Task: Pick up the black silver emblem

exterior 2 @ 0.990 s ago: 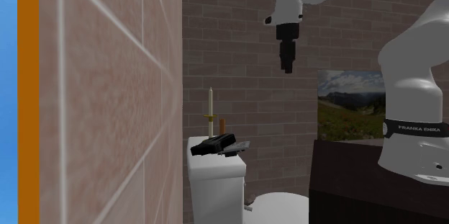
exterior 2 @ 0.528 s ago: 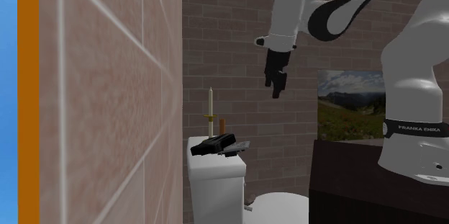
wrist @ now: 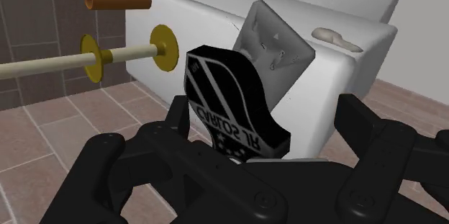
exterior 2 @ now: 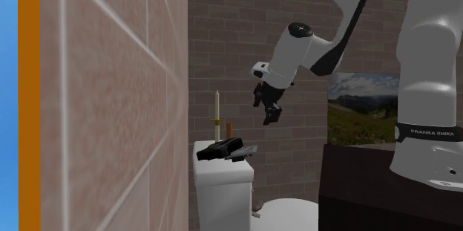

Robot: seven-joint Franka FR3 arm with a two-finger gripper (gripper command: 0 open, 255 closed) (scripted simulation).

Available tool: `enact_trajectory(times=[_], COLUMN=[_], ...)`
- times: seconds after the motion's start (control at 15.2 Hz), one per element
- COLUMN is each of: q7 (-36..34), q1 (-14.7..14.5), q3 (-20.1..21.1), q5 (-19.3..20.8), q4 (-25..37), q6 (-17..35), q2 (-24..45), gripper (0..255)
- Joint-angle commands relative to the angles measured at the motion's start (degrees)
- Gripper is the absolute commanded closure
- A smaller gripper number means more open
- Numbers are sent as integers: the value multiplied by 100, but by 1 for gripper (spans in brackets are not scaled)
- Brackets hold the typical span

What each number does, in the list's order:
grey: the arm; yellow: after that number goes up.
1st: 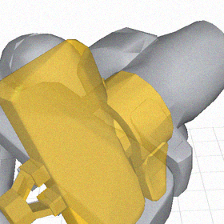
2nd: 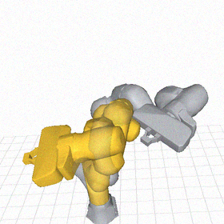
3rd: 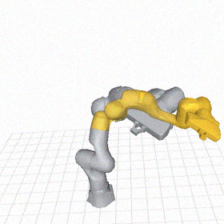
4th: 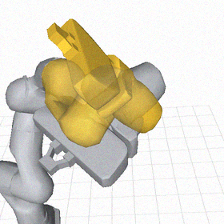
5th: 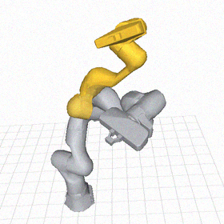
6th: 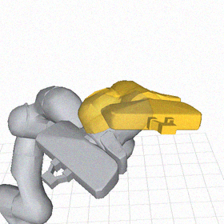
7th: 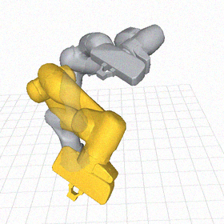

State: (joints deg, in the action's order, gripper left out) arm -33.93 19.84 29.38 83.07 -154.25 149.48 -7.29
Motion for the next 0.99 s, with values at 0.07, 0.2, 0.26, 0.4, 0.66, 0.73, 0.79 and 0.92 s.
enact_trajectory(times=[0.07,0.2,0.26,0.4,0.66,0.73,0.79,0.92], q7=[-1226,-1611,-1731,-1862,-1901,-1930,-1957,-2010], q1=[60,-36,-90,-216,-456,-475,-494,-529], q3=[169,148,119,17,-248,-270,-292,-334], q5=[2055,2990,3405,4162,5215,5257,5297,5377], q4=[415,669,791,1039,1473,1503,1535,1601], q6=[-649,-1205,-1483,-2017,-2773,-2831,-2887,-2997], q2=[1020,1668,1981,2585,3519,3613,3708,3897], gripper=[0,0,0,0,0,0,0,0])
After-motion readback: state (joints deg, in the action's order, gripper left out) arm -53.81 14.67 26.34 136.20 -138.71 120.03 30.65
